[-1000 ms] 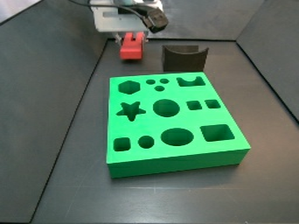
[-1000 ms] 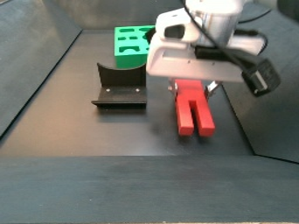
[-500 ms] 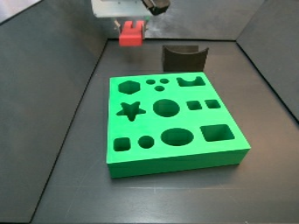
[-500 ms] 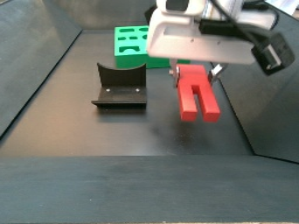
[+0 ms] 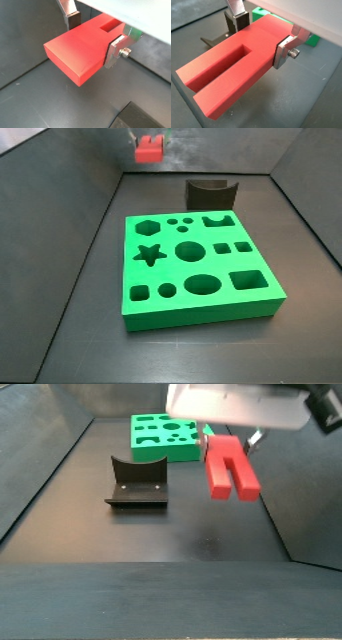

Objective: Pick up the double-square object. Move up. Rotate the double-square object. Place the double-square object on the fixture. Regrasp the double-square object. Move to above the board. Insert the double-square object.
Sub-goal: Place the double-square object on the fixture.

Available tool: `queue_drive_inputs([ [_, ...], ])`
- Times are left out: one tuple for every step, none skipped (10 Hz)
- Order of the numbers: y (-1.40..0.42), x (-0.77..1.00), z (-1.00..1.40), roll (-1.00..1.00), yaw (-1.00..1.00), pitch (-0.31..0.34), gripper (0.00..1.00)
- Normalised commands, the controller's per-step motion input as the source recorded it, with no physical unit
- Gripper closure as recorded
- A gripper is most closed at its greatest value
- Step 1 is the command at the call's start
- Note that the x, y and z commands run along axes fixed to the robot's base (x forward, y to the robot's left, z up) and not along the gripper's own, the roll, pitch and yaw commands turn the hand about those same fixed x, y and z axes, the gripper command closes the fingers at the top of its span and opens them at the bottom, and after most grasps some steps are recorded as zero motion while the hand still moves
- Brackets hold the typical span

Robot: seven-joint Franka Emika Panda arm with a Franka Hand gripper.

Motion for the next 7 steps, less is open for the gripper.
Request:
queue_drive_inputs([
  [0.02,-0.03,0.92,0.04,-0.01,0.054,1.00],
  [0.02,-0.02,0.76,0.05,-0.01,0.060,1.00],
  [0.02,-0.02,0.66,0.05,-0.01,0.066,1.00],
  [0.02,-0.01,0.45,0.05,-0.01,0.074,1.00],
  [0.02,0.00,0.29,0.05,0.00,0.085,1.00],
  [-0.22,1.00,-0.24,-0.20,-0.23,0.194,1.00],
  [-0.22,1.00,-0.26,-0.20,-0.23,0.192,1.00],
])
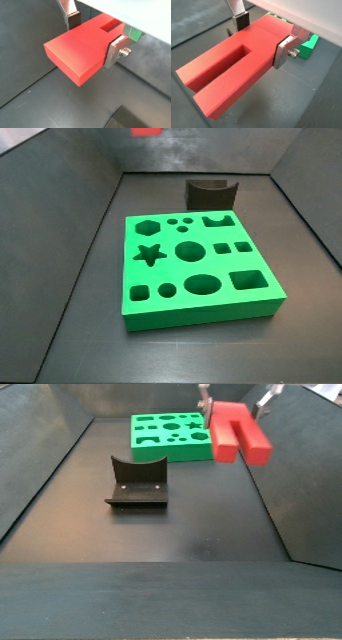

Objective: Pick up the double-square object. Move up. Rotate the double-square object. Place the double-square object on the fixture. Regrasp the double-square object. Move to above the board. Insert the double-square object.
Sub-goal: Place the double-square object on the fixture.

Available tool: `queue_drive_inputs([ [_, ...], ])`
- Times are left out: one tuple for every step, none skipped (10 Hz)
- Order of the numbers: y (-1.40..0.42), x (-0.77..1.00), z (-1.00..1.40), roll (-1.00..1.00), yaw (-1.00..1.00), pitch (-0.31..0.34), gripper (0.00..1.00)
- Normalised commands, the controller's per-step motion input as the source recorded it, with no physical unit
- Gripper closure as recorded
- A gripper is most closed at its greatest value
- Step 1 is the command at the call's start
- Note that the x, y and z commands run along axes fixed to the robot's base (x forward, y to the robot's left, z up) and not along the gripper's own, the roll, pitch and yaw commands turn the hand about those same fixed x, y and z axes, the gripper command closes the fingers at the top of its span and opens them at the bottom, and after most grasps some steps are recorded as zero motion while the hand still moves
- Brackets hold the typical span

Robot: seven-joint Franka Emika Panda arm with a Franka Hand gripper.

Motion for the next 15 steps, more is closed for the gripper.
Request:
queue_drive_inputs([
  [-0.19,1.00,-0.24,-0.19,-0.16,0.152,1.00],
  [-0.17,1.00,-0.21,-0.18,-0.12,0.112,1.00],
  [-0.15,1.00,-0.19,-0.17,-0.07,0.084,1.00],
  [-0.14,1.00,-0.18,-0.16,-0.05,0.076,1.00],
  [-0.12,1.00,-0.16,-0.14,-0.03,0.070,1.00],
  [-0.12,1.00,-0.15,-0.13,-0.02,0.067,1.00],
  [-0.10,1.00,-0.14,-0.11,-0.01,0.068,1.00],
  [-0.09,1.00,-0.13,-0.10,0.00,0.072,1.00],
  [-0.08,1.00,-0.12,-0.09,0.01,0.075,1.00],
  [-0.07,1.00,-0.10,-0.08,0.02,0.083,1.00],
  [-0.06,1.00,-0.09,-0.07,0.02,0.090,1.00],
  [-0.05,1.00,-0.08,-0.07,0.03,0.098,1.00],
  [-0.05,1.00,-0.07,-0.06,0.03,0.107,1.00],
  [-0.91,0.97,0.73,-1.00,0.12,0.076,1.00],
  [-0.75,0.78,0.69,-1.00,0.11,0.087,1.00],
])
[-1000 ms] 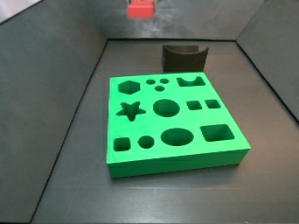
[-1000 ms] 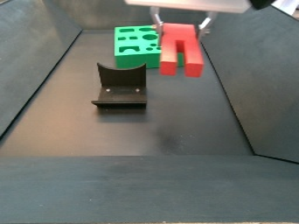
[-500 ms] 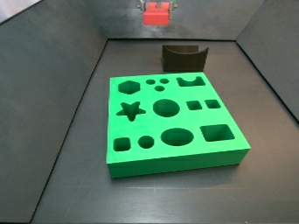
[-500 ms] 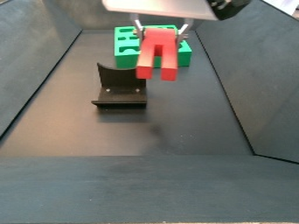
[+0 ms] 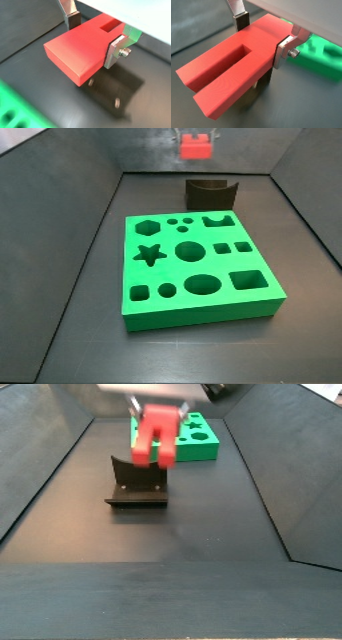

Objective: Pick up the double-square object. Move up. Rotate the double-square object. Place the double-square object on the fixture. Regrasp the double-square object. Move to above the board. Insert the double-square object.
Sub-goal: Place the double-square object on the fixture.

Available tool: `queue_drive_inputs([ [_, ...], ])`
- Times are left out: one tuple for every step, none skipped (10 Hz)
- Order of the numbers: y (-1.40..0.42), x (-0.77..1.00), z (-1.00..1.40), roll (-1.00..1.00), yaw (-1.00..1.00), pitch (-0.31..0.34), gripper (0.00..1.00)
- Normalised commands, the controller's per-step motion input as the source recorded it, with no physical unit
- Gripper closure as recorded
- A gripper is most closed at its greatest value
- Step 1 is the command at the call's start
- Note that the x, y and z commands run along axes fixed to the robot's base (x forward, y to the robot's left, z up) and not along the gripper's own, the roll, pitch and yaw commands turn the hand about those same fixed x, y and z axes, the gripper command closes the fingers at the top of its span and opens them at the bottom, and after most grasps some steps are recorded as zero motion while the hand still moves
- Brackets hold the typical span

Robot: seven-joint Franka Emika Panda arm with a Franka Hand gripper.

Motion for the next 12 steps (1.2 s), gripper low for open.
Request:
queue_drive_inputs([
  [-0.55,0.68,0.58,-1.00,0.11,0.092,1.00],
  [-0.20,0.46,0.30,-1.00,0.09,0.102,1.00],
  [-0.13,0.36,0.16,-1.00,0.08,0.106,1.00],
  [-0.06,0.23,0.03,-1.00,0.07,0.114,1.00],
  [-0.01,0.14,0.04,-1.00,0.06,0.132,1.00],
  [0.02,0.05,0.03,-1.00,0.04,0.144,1.00],
  [0.02,0.04,0.02,-1.00,0.03,0.144,1.00],
  [0.03,0.06,-0.01,-1.00,0.00,0.164,1.00],
  [0.03,0.07,-0.01,-1.00,-0.01,0.178,1.00],
  [0.04,0.08,-0.02,-1.00,-0.05,0.204,1.00],
  [0.04,0.08,-0.01,-1.00,-0.08,0.216,1.00],
  [0.04,0.07,-0.01,-1.00,-0.13,0.228,1.00],
])
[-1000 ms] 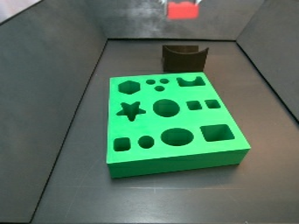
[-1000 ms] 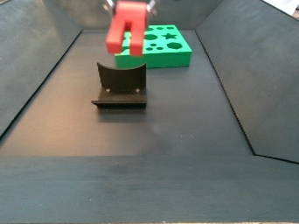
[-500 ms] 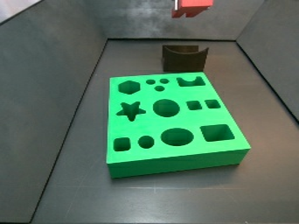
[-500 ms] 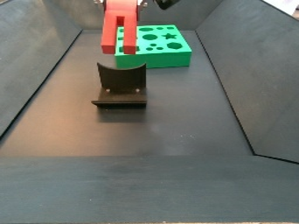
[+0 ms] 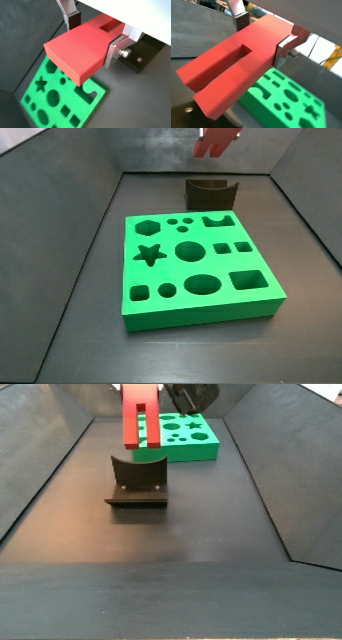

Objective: Pick up the double-square object. Move up. Rotate the double-square object. Place the double-square object on the fixture. Regrasp the double-square object. Move to above the board. Insert the double-square object.
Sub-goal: Place the double-square object on the fixture.

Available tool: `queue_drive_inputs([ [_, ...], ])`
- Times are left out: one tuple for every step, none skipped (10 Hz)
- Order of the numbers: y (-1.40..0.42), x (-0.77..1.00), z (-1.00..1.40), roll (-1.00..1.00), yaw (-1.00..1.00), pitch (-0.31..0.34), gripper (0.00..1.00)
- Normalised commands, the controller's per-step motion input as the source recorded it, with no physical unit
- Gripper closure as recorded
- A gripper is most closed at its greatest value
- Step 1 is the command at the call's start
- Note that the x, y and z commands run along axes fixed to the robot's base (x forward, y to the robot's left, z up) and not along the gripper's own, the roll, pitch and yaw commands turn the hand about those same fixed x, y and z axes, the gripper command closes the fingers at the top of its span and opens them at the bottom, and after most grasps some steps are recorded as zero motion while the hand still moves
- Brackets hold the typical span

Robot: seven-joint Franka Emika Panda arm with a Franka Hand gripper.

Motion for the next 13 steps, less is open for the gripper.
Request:
queue_drive_inputs([
  [0.04,0.07,-0.01,-0.85,-0.16,0.201,1.00],
  [0.04,0.07,-0.01,-0.61,-0.19,0.149,1.00],
  [0.05,0.08,-0.01,-0.43,-0.21,0.109,1.00],
  [0.03,0.07,0.00,-0.25,-0.20,0.053,1.00],
  [0.02,0.09,-1.00,-0.18,-0.30,0.067,1.00],
  [0.03,0.09,-1.00,-0.16,-0.29,0.049,1.00],
  [0.03,0.12,-1.00,-0.14,-0.24,-0.003,1.00],
  [0.04,0.13,-1.00,-0.13,-0.21,-0.042,1.00],
  [0.04,0.13,-0.98,-0.11,-0.16,-0.095,1.00],
  [0.03,0.11,-0.78,-0.10,-0.12,-0.127,1.00],
  [0.02,0.08,-0.52,-0.09,-0.07,-0.151,1.00],
  [0.02,0.07,-0.40,-0.08,-0.04,-0.158,1.00],
  [-0.01,0.06,-0.19,-0.08,0.00,-0.148,1.00],
])
